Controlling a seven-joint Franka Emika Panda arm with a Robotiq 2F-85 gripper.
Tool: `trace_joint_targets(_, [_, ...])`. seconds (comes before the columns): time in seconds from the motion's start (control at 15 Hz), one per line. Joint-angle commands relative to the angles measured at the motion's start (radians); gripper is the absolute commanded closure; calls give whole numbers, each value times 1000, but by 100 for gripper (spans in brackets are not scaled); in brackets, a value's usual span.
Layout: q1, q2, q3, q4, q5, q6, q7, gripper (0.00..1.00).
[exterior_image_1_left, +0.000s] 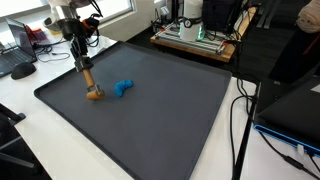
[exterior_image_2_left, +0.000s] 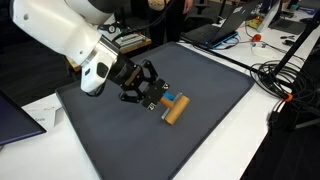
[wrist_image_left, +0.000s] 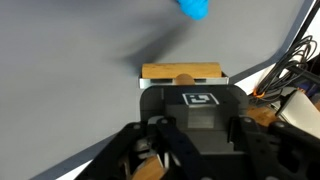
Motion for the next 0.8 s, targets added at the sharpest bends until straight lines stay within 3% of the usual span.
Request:
trace_joint_targets(0.0, [-8,-168,-2,-242,236,83,-244,78])
trace_joint_targets(0.13, [26,-241,-28,-345,360,118,-374,78])
trace_joint_targets(0.33, [103,-357,-84,-489,482,163,-448,78])
trace_joint_targets(0.73, [267,-556,-159,-691,690,342,-465,78])
